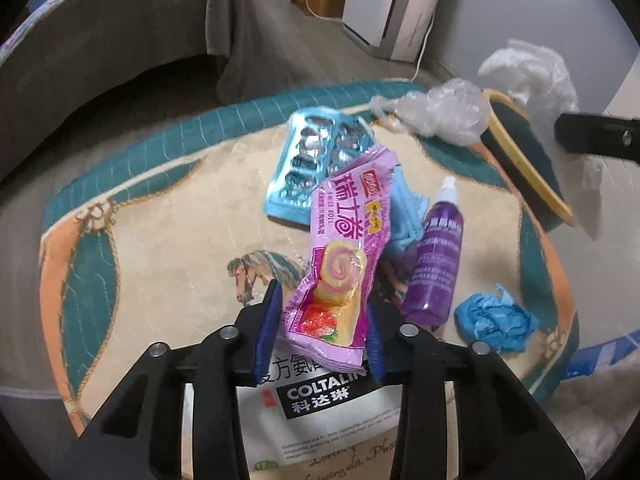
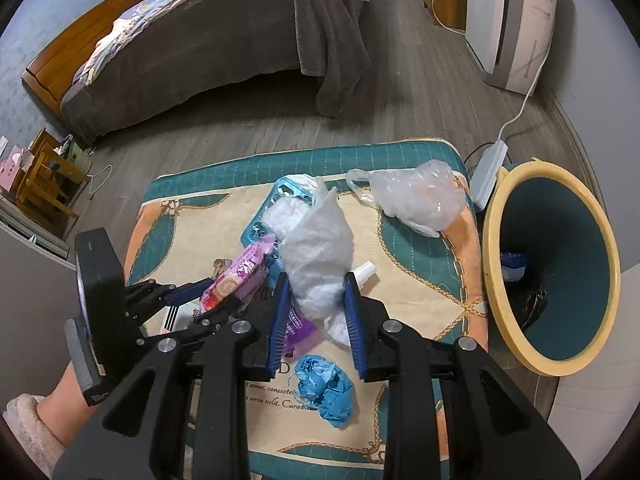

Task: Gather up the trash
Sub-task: 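Lift the tissue and pink wrapper toward the bin with both grippers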

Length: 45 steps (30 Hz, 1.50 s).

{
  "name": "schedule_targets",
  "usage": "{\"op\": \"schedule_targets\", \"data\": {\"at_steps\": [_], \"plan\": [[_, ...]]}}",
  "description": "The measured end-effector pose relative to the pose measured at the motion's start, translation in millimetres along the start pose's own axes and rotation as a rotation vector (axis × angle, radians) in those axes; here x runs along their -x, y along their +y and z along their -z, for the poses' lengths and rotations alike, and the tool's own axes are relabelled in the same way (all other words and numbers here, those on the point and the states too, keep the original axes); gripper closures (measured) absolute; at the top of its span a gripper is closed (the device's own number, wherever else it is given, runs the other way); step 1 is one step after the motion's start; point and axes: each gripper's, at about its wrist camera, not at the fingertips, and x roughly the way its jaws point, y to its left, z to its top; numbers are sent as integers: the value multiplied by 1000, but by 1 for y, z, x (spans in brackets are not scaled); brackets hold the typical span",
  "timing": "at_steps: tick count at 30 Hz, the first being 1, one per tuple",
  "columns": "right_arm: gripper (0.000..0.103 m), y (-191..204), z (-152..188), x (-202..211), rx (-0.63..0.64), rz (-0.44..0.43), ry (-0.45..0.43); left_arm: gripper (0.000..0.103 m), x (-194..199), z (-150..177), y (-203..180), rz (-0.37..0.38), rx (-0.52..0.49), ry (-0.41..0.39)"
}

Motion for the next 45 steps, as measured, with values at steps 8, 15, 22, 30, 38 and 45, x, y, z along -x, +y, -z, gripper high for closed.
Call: {"op": "schedule_targets", "data": {"at_steps": [8, 15, 22, 30, 38, 45], "plan": [[77, -6, -4, 11, -7, 11, -32, 68, 37, -13, -10, -52, -48, -125], [77, -12, -12, 33, -18, 37, -97, 68, 61, -25, -27, -64, -84, -197], [77, -20, -16, 53, -17, 42, -154, 68, 78, -23, -44, -39, -80, -223], [77, -34, -17, 61, -26, 28, -166, 68, 91, -25, -78, -30, -126, -249], [77, -59, -25, 81, -34, 36, -217, 68, 92, -46, -101, -10, -122, -247], [77, -115, -28, 90, -121, 91, -242, 68, 87, -70, -132, 10, -177, -243]]}}
